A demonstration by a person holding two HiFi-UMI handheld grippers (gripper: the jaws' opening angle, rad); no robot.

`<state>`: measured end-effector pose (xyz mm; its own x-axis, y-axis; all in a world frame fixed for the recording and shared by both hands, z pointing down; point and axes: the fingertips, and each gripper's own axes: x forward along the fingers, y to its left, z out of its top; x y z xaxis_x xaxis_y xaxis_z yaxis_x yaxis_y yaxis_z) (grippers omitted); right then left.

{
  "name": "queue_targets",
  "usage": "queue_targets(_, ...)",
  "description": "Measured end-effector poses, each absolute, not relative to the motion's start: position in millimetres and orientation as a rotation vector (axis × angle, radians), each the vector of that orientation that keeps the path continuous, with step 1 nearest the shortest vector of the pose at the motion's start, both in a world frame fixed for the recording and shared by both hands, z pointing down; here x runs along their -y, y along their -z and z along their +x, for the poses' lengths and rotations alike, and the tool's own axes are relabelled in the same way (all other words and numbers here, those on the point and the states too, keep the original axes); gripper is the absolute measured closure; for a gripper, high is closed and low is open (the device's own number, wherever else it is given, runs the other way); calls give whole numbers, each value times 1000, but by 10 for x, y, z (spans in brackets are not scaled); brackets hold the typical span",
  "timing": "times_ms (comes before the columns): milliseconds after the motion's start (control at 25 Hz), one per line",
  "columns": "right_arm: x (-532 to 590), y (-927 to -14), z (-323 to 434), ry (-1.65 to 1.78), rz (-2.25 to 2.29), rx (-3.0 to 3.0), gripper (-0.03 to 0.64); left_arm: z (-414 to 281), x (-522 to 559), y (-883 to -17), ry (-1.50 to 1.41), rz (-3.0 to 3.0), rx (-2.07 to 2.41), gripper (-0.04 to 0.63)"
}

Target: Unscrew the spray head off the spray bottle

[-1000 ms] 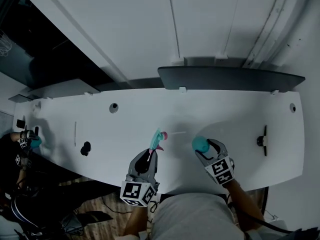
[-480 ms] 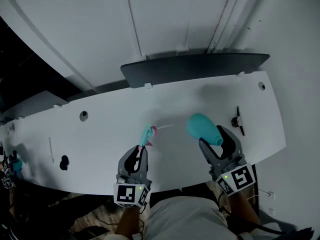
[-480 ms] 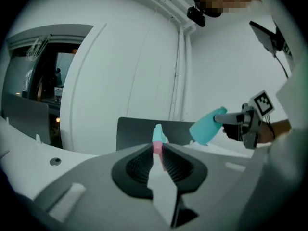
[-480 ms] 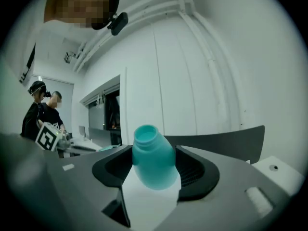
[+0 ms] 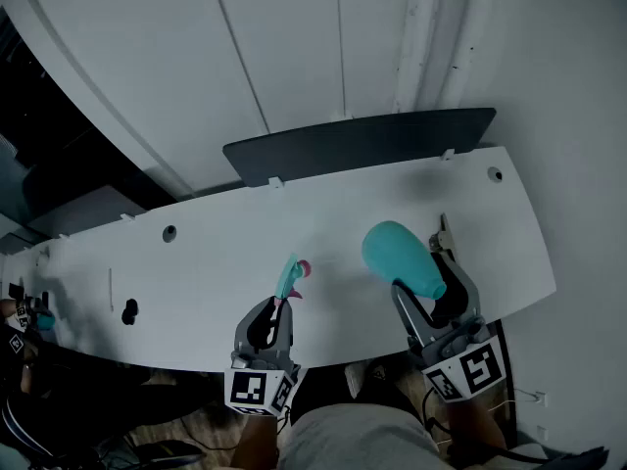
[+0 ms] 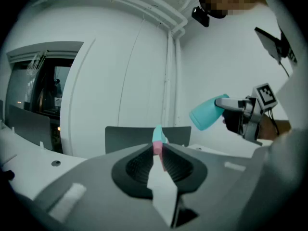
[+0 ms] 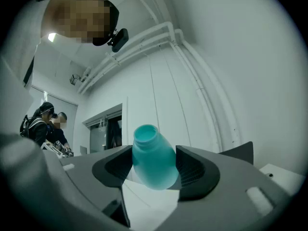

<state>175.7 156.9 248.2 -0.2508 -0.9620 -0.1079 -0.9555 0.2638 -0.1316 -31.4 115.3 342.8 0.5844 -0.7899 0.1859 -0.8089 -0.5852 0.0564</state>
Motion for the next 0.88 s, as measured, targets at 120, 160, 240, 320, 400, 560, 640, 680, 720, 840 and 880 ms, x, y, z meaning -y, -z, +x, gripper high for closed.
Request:
queue_targets(120,-1819,-2444,1916,24,-1799,-2359,331,-111,-1405,-3394,-206,2673,1375,537)
queue_targets(160,-1891,-2441,1962,25,-1792,-2357,331,-51,-1482,-3398,-206,2671,1382,537)
queue_targets(240,-2024,-2434,2047,39,-1783,-2336,331,34,-1630,-3408,-210,2665,1390,537)
queue_targets(320,-2124,-2408,2100,46,-1784,-2309,331,67,-1745,-3381,-221,2671,1394,537)
queue_targets(400,-2165,-2361,2096,38,-1782,-2304,330,39,-1803,-3354,-223,2680,1403,537)
queue_targets(560,-2208,-2236,2019,-36,-1799,-2310,331,-38,-1824,-3278,-210,2689,1411,537)
queue_targets(640,-2238,-2181,1982,-65,-1814,-2302,333,-43,-1825,-3256,-203,2697,1397,537)
queue_targets(680,-2249,-2164,1958,-73,-1821,-2298,333,-40,-1826,-3248,-200,2703,1385,537)
queue_targets(720,-2257,-2154,1926,-76,-1826,-2296,333,-39,-1827,-3234,-197,2711,1375,537)
queue_targets(840,-2265,-2106,1806,-95,-1828,-2294,333,-52,-1806,-3163,-185,2743,1358,537)
queue_targets(880,-2265,-2083,1767,-109,-1829,-2293,333,-59,-1797,-3137,-178,2751,1353,537)
